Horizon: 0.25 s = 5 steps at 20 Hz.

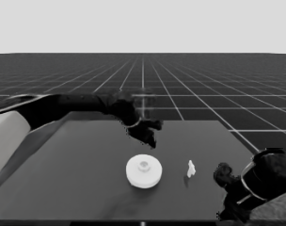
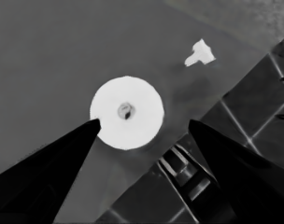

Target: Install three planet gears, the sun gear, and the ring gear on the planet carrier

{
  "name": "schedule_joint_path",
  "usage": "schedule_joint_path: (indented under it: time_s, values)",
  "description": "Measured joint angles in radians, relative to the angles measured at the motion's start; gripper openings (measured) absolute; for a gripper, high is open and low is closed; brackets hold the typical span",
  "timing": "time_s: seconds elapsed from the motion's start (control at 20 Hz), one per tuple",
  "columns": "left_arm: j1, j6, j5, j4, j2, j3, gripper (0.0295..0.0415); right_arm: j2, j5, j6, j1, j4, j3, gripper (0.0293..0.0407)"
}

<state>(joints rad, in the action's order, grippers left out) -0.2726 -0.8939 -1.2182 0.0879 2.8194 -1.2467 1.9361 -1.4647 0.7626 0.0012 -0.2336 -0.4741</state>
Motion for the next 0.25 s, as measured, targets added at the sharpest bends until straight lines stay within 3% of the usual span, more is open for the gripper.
schedule_joint_path:
  time_s: [0.05,0.15,0.25]
  values:
    - [-0.027,0.481,0.224,0.091,-0.404,0.343,0.0413,0.165,-0.054,0.231,0.255,0.258,-0.216,0.0392]
    - [-0.054,0.98,0.431,0.177,-0.848,0.659,0.0392,0.326,-0.121,0.355,0.331,0.348,-0.526,0.0386]
    - [-0.063,1.153,0.503,0.206,-0.992,0.771,0.0386,0.388,-0.15,0.386,0.339,0.363,-0.653,0.0385]
